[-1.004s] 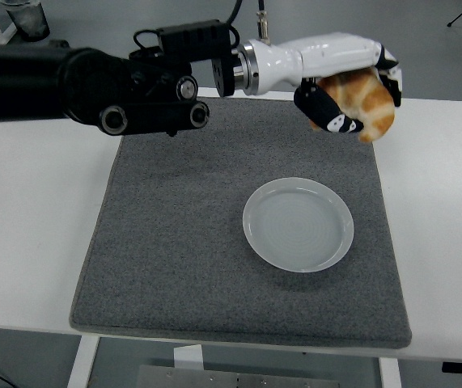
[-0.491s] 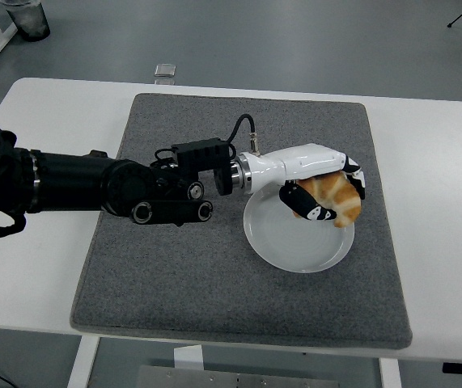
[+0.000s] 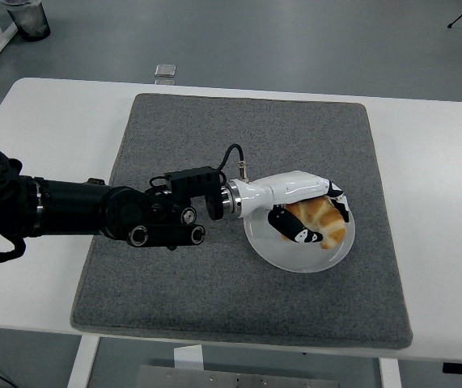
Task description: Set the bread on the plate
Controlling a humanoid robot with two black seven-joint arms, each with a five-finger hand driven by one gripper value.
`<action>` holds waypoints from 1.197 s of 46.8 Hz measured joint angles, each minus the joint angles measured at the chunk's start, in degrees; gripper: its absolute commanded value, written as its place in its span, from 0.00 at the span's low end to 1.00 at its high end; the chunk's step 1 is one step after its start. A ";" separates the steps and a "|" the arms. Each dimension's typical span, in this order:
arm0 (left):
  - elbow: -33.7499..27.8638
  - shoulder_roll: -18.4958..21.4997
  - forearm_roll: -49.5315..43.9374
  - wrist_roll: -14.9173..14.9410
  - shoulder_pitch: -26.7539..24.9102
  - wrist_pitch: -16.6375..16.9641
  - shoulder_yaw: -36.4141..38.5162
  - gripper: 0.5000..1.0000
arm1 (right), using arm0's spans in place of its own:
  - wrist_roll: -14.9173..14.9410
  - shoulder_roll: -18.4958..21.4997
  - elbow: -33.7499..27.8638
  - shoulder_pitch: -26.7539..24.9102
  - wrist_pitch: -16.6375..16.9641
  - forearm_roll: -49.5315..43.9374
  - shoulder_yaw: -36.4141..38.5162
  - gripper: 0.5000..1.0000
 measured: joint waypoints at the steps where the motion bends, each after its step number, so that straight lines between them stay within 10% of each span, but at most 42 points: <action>1: 0.20 0.10 -0.04 0.00 0.30 0.00 -0.03 0.00 | 0.00 0.00 0.00 0.00 0.00 0.00 0.00 0.90; 19: 1.67 0.51 -0.34 -0.01 3.26 1.48 -1.32 0.04 | 0.00 0.00 -0.02 0.00 0.00 0.00 0.00 0.90; 44: 2.46 0.50 -1.23 -0.01 6.97 1.62 -5.93 0.96 | 0.00 0.00 -0.02 0.00 0.00 -0.02 0.00 0.90; 56: 2.74 0.56 -1.23 -0.01 8.13 1.58 -6.48 0.98 | 0.00 0.00 -0.01 0.00 0.00 -0.01 0.00 0.91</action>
